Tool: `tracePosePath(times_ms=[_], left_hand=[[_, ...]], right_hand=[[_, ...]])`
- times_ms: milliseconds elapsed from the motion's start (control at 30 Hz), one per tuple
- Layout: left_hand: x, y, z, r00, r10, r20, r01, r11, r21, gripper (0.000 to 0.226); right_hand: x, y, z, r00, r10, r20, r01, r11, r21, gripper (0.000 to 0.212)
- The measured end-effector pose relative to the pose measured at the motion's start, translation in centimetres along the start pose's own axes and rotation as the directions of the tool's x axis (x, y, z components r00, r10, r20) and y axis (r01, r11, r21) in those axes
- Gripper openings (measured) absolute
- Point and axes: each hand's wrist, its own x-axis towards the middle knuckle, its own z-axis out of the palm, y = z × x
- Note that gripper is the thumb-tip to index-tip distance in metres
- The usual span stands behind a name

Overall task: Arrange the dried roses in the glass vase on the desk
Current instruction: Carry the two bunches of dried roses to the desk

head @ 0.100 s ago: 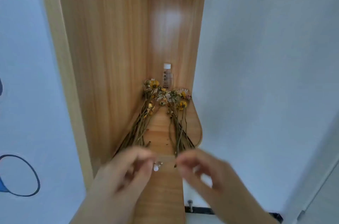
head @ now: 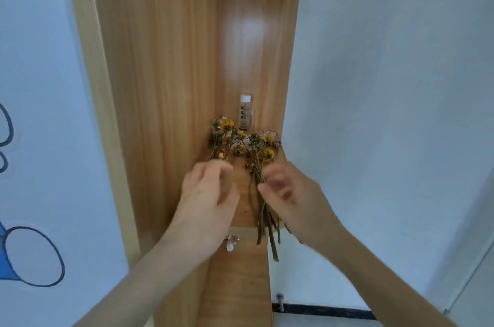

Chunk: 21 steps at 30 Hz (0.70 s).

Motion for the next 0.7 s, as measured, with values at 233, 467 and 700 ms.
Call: tracePosePath(times_ms=[233, 467, 700], left_hand=[[9.3, -3.4, 5.9, 0.911, -0.412, -0.025, 0.345, 0.726, 0.594, 0.075], [10.9, -6.3, 7.5, 0.836, -0.549, -0.004, 0.395, 0.597, 0.698, 0.077], [11.9, -6.7, 7.3, 0.808, -0.586, 0.058, 0.375, 0.590, 0.715, 0.068]], right_hand=[[7.4, 4.0, 4.0, 0.900, 0.434, 0.034, -0.372, 0.809, -0.454, 0.076], [8.9, 5.2, 6.0, 0.836, 0.548, 0.032, -0.439, 0.702, -0.561, 0.075], [10.1, 4.7, 6.7, 0.815, 0.577, 0.058, -0.478, 0.725, -0.496, 0.045]])
